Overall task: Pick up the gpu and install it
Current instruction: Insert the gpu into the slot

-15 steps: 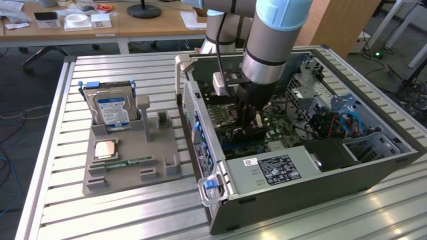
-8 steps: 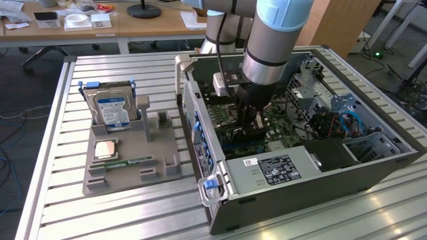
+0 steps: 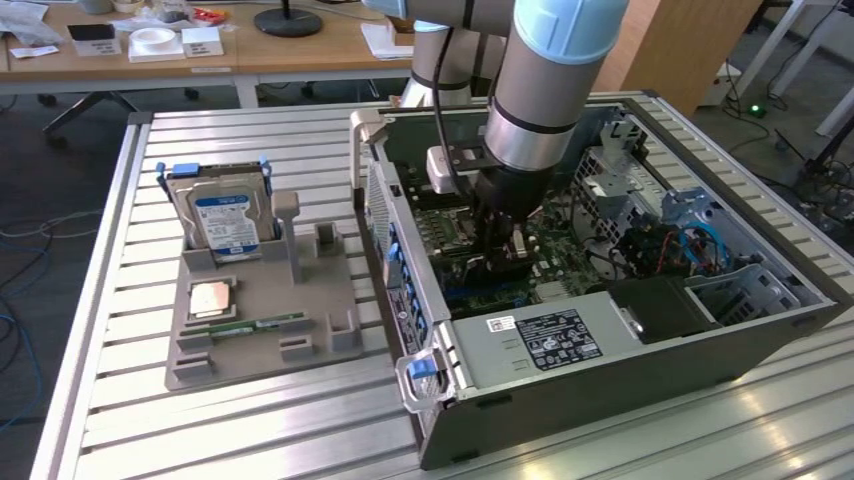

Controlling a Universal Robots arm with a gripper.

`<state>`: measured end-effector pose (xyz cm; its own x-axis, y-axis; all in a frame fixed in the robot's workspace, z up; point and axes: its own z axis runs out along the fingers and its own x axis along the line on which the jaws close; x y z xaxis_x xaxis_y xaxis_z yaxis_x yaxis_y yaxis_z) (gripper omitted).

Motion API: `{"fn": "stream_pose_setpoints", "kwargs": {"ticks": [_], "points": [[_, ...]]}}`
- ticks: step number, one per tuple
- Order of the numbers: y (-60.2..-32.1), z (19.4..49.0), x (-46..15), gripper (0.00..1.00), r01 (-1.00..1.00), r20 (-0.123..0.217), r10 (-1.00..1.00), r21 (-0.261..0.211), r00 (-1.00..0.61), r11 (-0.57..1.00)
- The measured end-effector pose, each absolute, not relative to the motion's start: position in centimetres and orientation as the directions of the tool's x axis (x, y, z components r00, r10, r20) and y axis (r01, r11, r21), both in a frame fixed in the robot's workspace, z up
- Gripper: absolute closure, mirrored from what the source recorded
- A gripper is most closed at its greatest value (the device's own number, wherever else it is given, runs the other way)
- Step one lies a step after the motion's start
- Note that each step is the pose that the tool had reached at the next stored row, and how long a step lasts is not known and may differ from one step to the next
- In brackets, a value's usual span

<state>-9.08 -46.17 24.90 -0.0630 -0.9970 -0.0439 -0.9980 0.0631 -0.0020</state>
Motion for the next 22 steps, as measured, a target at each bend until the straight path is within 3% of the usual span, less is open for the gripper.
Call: {"fn": "stream_pose_setpoints", "kwargs": {"ticks": [19,21,22], "points": [[-46.26,24.91,-9.07,0.6,-0.998,-0.044,-0.997,-0.002,-0.063,0.063],[-46.26,24.91,-9.07,0.62,-0.998,-0.044,-0.997,-0.002,-0.063,0.063],[-46.26,24.91,-9.07,0.69,-0.998,-0.044,-0.997,-0.002,-0.063,0.063]]}}
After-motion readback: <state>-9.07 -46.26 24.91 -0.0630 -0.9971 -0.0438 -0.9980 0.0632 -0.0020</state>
